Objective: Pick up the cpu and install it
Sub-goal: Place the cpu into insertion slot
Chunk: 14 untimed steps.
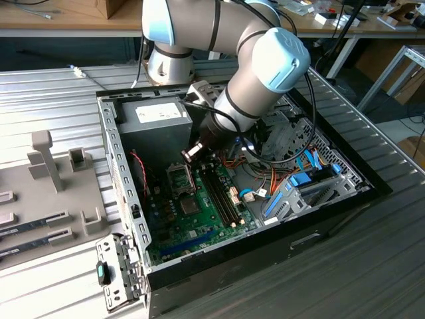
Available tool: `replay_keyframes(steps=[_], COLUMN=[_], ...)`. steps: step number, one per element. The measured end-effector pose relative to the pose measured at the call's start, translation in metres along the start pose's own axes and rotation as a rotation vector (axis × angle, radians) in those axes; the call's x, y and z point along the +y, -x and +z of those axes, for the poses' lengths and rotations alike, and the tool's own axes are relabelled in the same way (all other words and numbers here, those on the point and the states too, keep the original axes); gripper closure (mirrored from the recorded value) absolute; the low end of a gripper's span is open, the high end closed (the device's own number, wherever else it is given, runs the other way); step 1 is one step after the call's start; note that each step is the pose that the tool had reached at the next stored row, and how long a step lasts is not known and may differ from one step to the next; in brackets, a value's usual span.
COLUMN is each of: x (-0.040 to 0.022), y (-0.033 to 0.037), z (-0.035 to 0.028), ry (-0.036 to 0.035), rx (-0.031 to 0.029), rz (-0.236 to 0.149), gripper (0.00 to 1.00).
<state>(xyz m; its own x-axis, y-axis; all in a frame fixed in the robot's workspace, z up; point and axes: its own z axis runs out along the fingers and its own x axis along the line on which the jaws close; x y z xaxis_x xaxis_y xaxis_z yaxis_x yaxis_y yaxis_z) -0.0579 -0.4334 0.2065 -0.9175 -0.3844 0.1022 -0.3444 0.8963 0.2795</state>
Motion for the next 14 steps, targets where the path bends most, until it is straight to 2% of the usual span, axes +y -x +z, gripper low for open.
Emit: replay_keyframes(steps=[1,2,3,6,8,10,12,14], x=[0.0004,0.0005,0.0005,0.0002,0.0000,-0.0002,-0.0005,-0.0012], y=[-0.0001,-0.0002,-0.0002,-0.0001,0.0003,0.0006,0.0008,0.0019], z=[-0.0014,-0.0018,-0.0019,-0.0017,-0.0018,-0.0019,-0.0021,-0.0023], ry=[0.0066,0.0171,0.0226,0.0230,0.0155,0.0023,-0.0203,-0.0712], rx=[-0.0021,-0.0055,-0.0070,-0.0065,-0.0032,0.0019,0.0107,0.0304], rz=[-0.003,-0.008,-0.011,-0.013,-0.012,-0.010,-0.006,0.006], gripper=[0.89,0.89,0.89,0.89,0.89,0.89,0.89,0.89])
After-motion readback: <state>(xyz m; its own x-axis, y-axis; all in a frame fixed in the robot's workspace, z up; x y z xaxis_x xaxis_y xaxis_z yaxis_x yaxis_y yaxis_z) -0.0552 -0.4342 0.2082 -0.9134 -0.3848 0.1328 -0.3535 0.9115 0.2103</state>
